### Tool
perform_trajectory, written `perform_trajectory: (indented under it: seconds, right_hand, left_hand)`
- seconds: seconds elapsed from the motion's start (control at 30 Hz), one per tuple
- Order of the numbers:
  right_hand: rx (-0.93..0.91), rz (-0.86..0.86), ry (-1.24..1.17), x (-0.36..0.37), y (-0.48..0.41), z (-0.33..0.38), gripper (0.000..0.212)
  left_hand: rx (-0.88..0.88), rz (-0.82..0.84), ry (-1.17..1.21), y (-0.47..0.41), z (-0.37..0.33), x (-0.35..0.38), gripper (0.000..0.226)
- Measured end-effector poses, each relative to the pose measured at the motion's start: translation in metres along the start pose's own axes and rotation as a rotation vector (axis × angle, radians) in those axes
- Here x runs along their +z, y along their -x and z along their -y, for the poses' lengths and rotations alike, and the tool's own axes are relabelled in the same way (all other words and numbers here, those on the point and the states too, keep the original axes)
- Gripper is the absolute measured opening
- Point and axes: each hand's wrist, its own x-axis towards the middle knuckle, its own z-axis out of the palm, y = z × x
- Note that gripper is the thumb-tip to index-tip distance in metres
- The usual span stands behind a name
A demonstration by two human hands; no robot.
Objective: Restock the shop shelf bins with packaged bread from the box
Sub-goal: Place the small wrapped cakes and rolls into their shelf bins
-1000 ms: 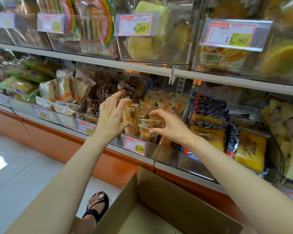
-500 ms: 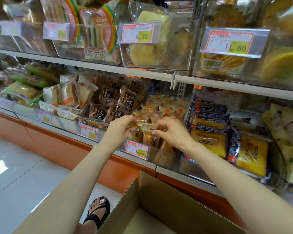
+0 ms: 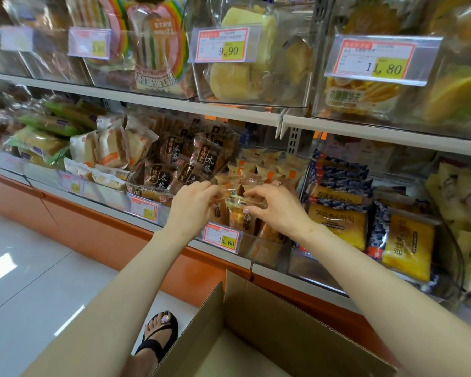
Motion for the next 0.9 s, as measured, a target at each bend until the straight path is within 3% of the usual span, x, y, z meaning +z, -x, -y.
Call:
perform_trajectory:
  seconds: [0.1,0.23,0.37,0.47,0.6,0.7,0.83,0.9]
  right_hand:
    - [-0.001,0.004,-0.029,-0.001,0.000,0.000,0.041]
    - [0.121,-0.075,-0.386,-0.010,-0.003,-0.008,0.028]
    - [0.229,-0.216,-0.230,-0.012,-0.020,-0.030,0.019]
    - [0.266,-0.162,-0.127,-0.010,-0.030,-0.040,0.018]
    - [0.261,-0.061,-0.072,-0.007,-0.038,-0.041,0.022]
    - [0.263,0.009,-0.039,-0.006,-0.043,-0.043,0.025]
    - [0.265,-0.014,-0.055,-0.005,-0.049,-0.044,0.009]
    - [0.243,-0.039,-0.064,-0.005,-0.049,-0.042,0.005]
  left_hand:
    - [-0.010,0.036,-0.004,-0.004,-0.002,-0.002,0.023]
    - [-0.118,-0.030,0.137,-0.008,-0.001,-0.010,0.020]
    - [-0.032,-0.125,0.209,-0.017,-0.013,-0.011,0.023]
    - [0.044,0.008,0.198,-0.017,-0.020,-0.003,0.030]
    - [0.020,0.199,0.073,-0.017,-0.022,0.003,0.042]
    - [-0.017,0.218,0.156,-0.018,-0.022,0.004,0.052]
    - [-0.011,0.289,0.145,-0.023,-0.018,0.000,0.033]
    - [-0.040,0.250,0.192,-0.026,-0.016,-0.002,0.027]
